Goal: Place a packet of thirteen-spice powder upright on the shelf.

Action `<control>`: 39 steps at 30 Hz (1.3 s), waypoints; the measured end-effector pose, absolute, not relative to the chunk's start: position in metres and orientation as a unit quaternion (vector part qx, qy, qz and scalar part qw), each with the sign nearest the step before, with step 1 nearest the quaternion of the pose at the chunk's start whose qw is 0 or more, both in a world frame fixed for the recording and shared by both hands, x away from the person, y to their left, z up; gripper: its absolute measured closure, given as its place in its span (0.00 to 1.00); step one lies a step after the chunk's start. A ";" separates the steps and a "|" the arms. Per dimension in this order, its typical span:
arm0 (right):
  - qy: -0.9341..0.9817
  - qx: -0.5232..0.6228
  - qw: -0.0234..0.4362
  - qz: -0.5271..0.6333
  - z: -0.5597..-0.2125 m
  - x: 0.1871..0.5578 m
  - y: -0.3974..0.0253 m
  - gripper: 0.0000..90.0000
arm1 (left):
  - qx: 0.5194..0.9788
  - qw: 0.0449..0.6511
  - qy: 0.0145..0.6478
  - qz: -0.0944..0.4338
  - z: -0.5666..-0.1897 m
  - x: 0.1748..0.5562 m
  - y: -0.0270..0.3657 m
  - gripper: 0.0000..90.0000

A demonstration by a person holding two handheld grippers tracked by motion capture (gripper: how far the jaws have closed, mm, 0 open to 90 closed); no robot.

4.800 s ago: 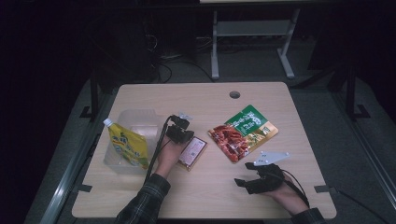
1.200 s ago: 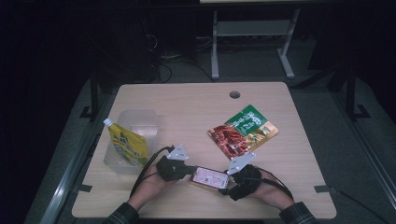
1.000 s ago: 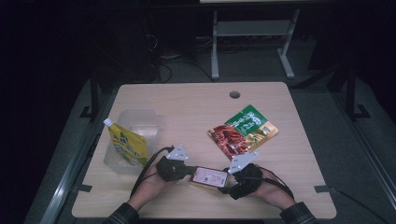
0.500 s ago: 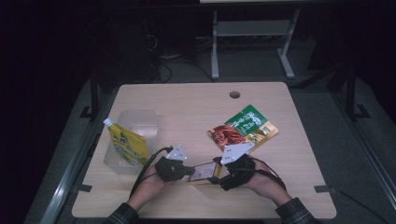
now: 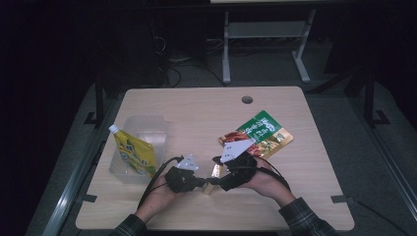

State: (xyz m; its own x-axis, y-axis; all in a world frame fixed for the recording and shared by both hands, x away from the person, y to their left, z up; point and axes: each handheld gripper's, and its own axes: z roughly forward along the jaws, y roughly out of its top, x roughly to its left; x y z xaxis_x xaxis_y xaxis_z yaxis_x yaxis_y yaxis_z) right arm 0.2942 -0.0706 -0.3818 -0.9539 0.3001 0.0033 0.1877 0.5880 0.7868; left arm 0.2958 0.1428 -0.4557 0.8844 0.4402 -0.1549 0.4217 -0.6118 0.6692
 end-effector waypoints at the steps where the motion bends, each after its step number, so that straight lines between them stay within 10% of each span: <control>1: 0.890 0.131 0.067 0.431 -0.382 0.296 -0.069 0.36 | 0.898 0.369 0.241 0.010 -0.456 0.296 0.142 1.00; 27: 0.856 0.171 0.060 0.484 -0.369 0.297 -0.082 0.22 | 0.895 0.372 0.246 0.015 -0.450 0.293 0.156 0.98; 39: 0.866 0.217 0.050 0.447 -0.395 0.292 -0.117 0.75 | 0.891 0.375 0.255 0.005 -0.444 0.273 0.180 0.99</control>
